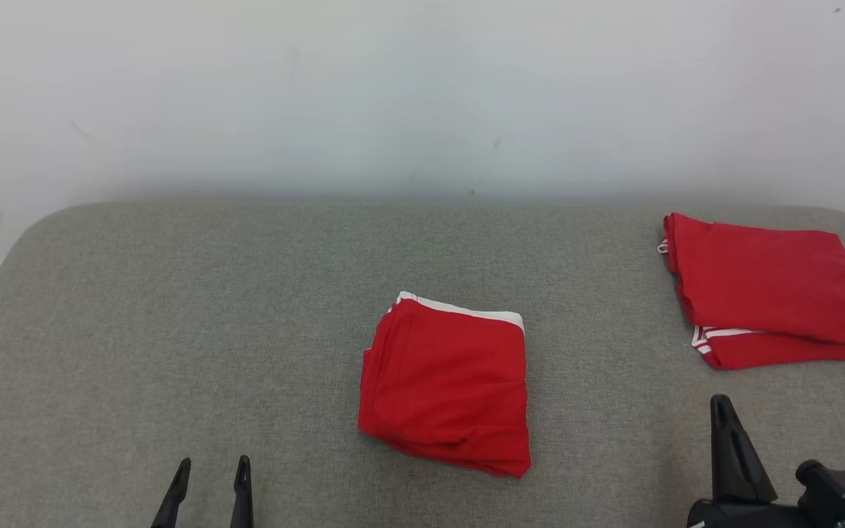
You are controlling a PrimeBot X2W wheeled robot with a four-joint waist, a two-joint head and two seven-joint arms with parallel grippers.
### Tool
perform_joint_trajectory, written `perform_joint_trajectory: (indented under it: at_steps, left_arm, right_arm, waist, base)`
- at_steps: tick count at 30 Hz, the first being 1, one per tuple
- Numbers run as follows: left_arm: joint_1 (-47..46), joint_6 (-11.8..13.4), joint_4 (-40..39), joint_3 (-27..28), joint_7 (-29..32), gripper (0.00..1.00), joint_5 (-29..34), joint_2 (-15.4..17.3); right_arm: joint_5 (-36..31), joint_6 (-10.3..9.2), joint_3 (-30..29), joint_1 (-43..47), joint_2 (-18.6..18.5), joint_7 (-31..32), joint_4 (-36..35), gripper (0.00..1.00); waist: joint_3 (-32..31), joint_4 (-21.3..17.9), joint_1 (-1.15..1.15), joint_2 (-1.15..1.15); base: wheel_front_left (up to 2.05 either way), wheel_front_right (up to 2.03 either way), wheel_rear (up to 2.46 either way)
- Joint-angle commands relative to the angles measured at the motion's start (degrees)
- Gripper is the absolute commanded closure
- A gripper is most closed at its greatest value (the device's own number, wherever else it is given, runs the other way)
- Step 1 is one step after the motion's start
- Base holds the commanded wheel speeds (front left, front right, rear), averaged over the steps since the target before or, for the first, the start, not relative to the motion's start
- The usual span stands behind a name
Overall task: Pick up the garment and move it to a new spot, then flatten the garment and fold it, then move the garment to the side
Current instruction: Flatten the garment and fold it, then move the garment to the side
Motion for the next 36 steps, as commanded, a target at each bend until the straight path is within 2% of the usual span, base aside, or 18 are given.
perform_joint_trajectory:
  at_steps: [1, 3, 4, 5, 6, 7, 8, 18, 28, 36]
  left_arm:
    - [0.68, -0.31, -0.37, 0.35, -0.17, 0.00, 0.52, 0.05]
    - [1.22, -0.23, -0.81, 0.34, -0.17, 0.00, 0.86, 0.02]
    - [1.53, -0.21, -1.11, 0.39, -0.17, 0.00, 0.99, 0.04]
    - [1.76, -0.17, -1.33, 0.45, -0.17, 0.00, 1.09, 0.05]
    - [1.87, -0.14, -1.54, 0.48, -0.17, 0.00, 1.12, 0.04]
    - [1.86, -0.10, -1.77, 0.50, -0.17, 0.00, 1.24, 0.04]
    - [2.10, -0.05, -2.02, 0.49, -0.17, 0.00, 1.27, 0.03]
    - [3.99, 0.52, -2.78, -0.04, -0.17, 0.00, 1.12, 0.03]
    - [5.13, 1.10, -4.00, 0.17, -0.17, 0.00, 1.04, 0.04]
    - [5.64, 0.74, -5.29, 0.00, -0.17, 0.00, 3.28, 0.03]
  right_arm:
    - [-0.56, -0.12, -0.55, 1.50, 0.57, -0.02, -0.71, 1.00]
    - [-1.23, -0.12, -0.68, 3.31, 1.06, -0.02, -1.90, 1.00]
    - [-1.68, -0.12, -0.42, 4.12, 1.24, -0.02, -2.42, 0.80]
    - [-2.05, -0.12, -0.18, 4.95, 1.44, -0.02, -2.90, 0.74]
    - [-2.32, -0.12, 0.03, 5.67, 1.63, -0.02, -3.07, 0.56]
    - [-2.59, -0.12, 0.19, 6.21, 1.75, -0.02, -3.37, 0.21]
    - [-2.69, -0.12, 0.54, 6.69, 1.93, -0.03, -3.52, 0.00]
    - [-6.37, -0.12, 1.80, 8.97, 2.28, -0.02, -3.10, 0.00]
    - [-4.83, -0.12, -1.29, 9.81, 2.27, -0.02, -3.51, 0.00]
    - [-4.31, -0.12, -1.94, 9.55, 2.27, -0.02, -4.21, 0.00]
  waist:
    - [-0.55, -0.52, 0.00, 0.00]
    - [-0.84, -0.66, 0.00, 0.00]
    - [-1.00, -0.75, 0.00, 0.00]
    - [-1.20, -0.83, 0.00, 0.00]
    - [-1.36, -0.88, 0.00, 0.00]
    - [-1.56, -0.92, 0.00, 0.00]
    - [-1.74, -0.95, 0.00, 0.00]
    - [-2.81, -0.91, 0.00, 0.00]
    - [-3.08, -0.80, 0.00, 0.00]
    - [-2.90, -0.74, 0.00, 0.00]
  base:
    - [0.00, 0.00, 0.00]
    - [0.00, 0.00, 0.00]
    - [0.00, 0.00, 0.00]
    - [0.00, 0.00, 0.00]
    - [0.00, 0.00, 0.00]
    - [0.00, 0.00, 0.00]
    - [0.00, 0.00, 0.00]
    - [0.00, 0.00, 0.00]
    - [0.00, 0.00, 0.00]
    - [0.00, 0.00, 0.00]
